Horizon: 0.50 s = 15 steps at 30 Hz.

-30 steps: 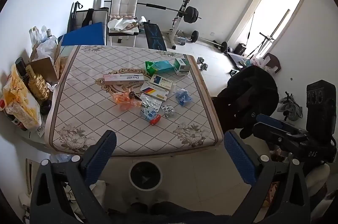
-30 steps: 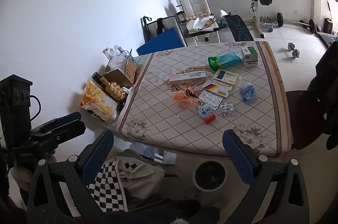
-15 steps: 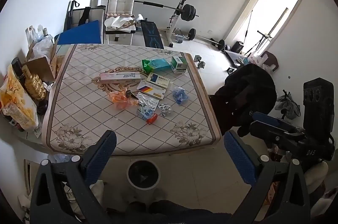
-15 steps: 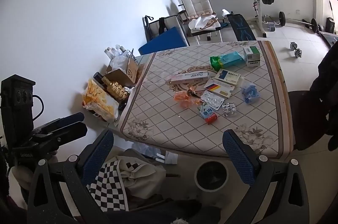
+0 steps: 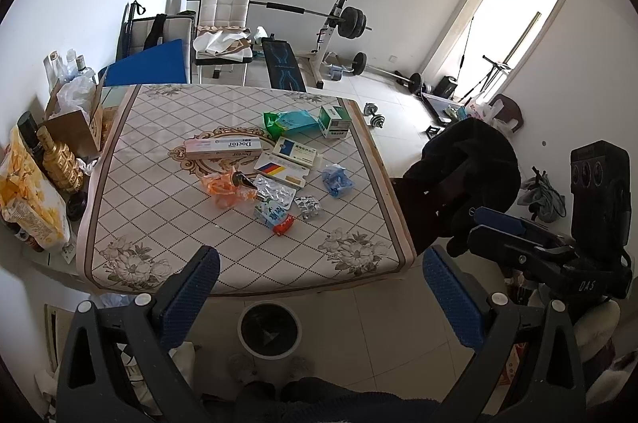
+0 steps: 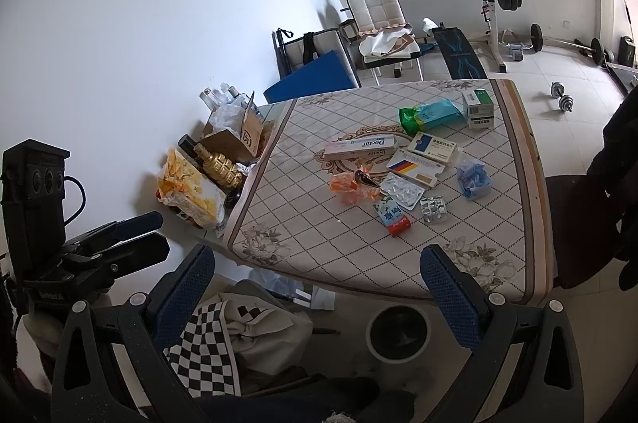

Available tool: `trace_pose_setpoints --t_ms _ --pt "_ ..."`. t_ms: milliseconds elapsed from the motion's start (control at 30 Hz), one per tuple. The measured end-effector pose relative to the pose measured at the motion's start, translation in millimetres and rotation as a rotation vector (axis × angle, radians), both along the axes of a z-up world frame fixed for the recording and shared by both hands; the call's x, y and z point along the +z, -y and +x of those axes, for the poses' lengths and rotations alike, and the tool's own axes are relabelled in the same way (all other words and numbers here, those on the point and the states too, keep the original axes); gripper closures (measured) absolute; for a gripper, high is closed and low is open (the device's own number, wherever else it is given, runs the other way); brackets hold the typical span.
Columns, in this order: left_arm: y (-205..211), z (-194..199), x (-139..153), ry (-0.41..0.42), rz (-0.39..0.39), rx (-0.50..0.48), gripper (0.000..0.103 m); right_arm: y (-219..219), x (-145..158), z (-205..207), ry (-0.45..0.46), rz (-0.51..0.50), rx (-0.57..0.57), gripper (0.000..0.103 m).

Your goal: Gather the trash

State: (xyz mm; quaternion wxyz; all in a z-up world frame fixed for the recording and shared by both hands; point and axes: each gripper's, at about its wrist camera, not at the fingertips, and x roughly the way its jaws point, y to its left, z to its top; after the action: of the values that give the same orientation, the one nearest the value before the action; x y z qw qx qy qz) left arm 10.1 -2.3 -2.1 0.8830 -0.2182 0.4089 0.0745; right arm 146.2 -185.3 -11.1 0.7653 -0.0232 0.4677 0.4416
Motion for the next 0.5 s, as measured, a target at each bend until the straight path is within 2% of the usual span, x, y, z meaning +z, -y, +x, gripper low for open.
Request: trace_pose_setpoints --t_ms 500 --pt "-0.2 2.3 0.4 0.0 0.003 0.002 0.0 -1.6 0.7 1.5 -0.003 0.004 0.007 0.0"
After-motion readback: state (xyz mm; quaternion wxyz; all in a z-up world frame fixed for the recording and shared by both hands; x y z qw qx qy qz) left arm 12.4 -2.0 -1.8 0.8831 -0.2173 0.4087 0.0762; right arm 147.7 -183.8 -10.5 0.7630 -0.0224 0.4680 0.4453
